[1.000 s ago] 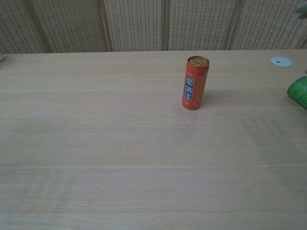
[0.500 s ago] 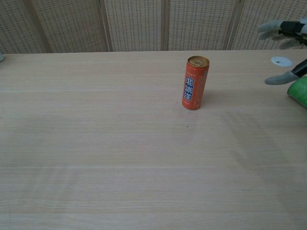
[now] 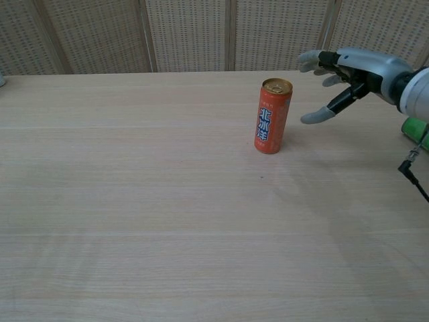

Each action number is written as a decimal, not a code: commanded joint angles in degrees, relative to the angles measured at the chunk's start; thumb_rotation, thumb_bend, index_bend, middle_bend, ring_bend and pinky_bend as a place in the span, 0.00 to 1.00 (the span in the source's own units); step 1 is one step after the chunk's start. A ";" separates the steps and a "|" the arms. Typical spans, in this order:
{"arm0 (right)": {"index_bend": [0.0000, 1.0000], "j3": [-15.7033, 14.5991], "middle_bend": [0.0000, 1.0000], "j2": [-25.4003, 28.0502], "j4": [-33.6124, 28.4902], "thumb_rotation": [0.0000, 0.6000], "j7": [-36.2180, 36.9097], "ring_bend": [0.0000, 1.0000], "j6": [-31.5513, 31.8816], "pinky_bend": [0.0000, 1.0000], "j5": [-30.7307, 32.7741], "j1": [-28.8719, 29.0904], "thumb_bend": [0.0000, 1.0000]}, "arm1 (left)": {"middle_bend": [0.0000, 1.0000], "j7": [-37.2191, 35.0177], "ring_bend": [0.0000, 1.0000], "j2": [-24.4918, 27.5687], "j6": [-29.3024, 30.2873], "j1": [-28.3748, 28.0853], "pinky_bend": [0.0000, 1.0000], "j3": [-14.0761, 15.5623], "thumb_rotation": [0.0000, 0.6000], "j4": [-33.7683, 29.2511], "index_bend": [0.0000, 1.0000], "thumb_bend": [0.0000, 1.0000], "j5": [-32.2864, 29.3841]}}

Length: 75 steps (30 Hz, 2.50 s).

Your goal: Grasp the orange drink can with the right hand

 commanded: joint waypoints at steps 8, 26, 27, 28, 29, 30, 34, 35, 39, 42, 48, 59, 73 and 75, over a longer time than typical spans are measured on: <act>0.00 1.64 0.00 -4.77 8.10 1.00 4.46 0.00 -5.79 0.00 2.20 4.20 0.11 | 0.12 0.10 0.00 0.25 0.23 0.16 0.00 -0.07 0.94 -0.08 0.07 0.27 -0.44; 0.00 2.51 0.00 -9.87 19.50 1.00 12.04 0.00 -15.33 0.00 1.87 9.44 0.11 | 0.12 0.59 0.00 0.86 1.19 1.00 0.00 0.24 0.94 -0.65 0.07 0.27 -0.56; 0.00 2.53 0.00 -10.03 19.88 1.00 12.29 0.00 -15.56 0.00 1.78 9.62 0.11 | 0.12 0.64 0.00 0.88 1.19 1.04 0.00 0.26 0.94 -0.70 0.07 0.27 -0.59; 0.00 2.58 0.00 -10.24 20.33 1.00 12.59 0.00 -15.80 0.01 1.67 9.83 0.11 | 0.12 0.68 0.00 0.89 1.24 1.10 0.00 0.26 0.94 -0.74 0.07 0.27 -0.66; 0.00 2.64 0.00 -10.38 20.59 1.00 12.83 0.00 -15.96 0.02 1.60 9.97 0.11 | 0.12 0.71 0.00 0.89 1.28 1.15 0.00 0.26 0.94 -0.79 0.07 0.27 -0.73; 0.00 2.71 0.00 -10.51 20.82 1.00 13.03 0.00 -16.04 0.03 1.53 10.11 0.10 | 0.12 0.73 0.00 0.89 1.30 1.19 0.00 0.26 0.94 -0.83 0.07 0.27 -0.80; 0.00 3.11 0.00 -11.35 21.65 1.00 13.43 0.00 -15.20 0.14 1.23 10.51 0.09 | 0.12 0.95 0.00 0.85 1.38 1.30 0.00 0.27 0.94 -1.01 0.07 0.27 -0.83; 0.00 3.17 0.00 -11.49 21.68 1.00 13.51 0.00 -14.99 0.18 1.16 10.55 0.09 | 0.12 1.00 0.00 0.85 1.39 1.32 0.00 0.28 0.94 -1.05 0.07 0.27 -0.83; 0.00 3.35 0.01 -11.82 21.51 1.00 13.83 0.08 -14.64 0.28 1.16 10.67 0.08 | 0.12 1.04 0.00 0.75 1.50 1.45 0.00 0.31 0.94 -1.11 0.07 0.27 -0.87; 0.00 3.38 0.04 -12.05 21.50 1.00 13.62 0.13 -14.49 0.30 1.37 10.81 0.08 | 0.12 1.03 0.00 0.70 1.52 1.53 0.00 0.34 0.94 -1.09 0.07 0.27 -0.87; 0.00 3.90 0.07 -12.49 21.94 1.00 13.57 0.14 -14.93 0.32 2.69 11.18 0.08 | 0.12 1.05 0.00 0.74 1.54 1.68 0.00 0.36 0.94 -1.09 0.07 0.27 -1.07; 0.06 4.29 0.18 -14.74 26.27 1.00 12.70 0.23 -15.93 0.44 5.27 11.91 0.08 | 0.12 1.40 0.00 0.78 1.35 1.91 0.00 0.36 0.94 -1.31 0.07 0.27 -1.75; 0.40 4.53 0.45 -14.84 26.98 1.00 13.10 0.41 -15.03 0.53 5.62 10.52 0.08 | 0.12 2.35 0.00 0.66 0.17 1.35 0.00 0.06 0.94 -1.91 0.07 0.27 -2.43; 0.40 4.74 0.47 -14.70 26.60 1.00 13.52 0.43 -14.96 0.54 5.63 10.32 0.08 | 0.12 2.45 0.00 0.68 -0.05 1.24 0.00 0.03 0.94 -2.04 0.07 0.27 -2.54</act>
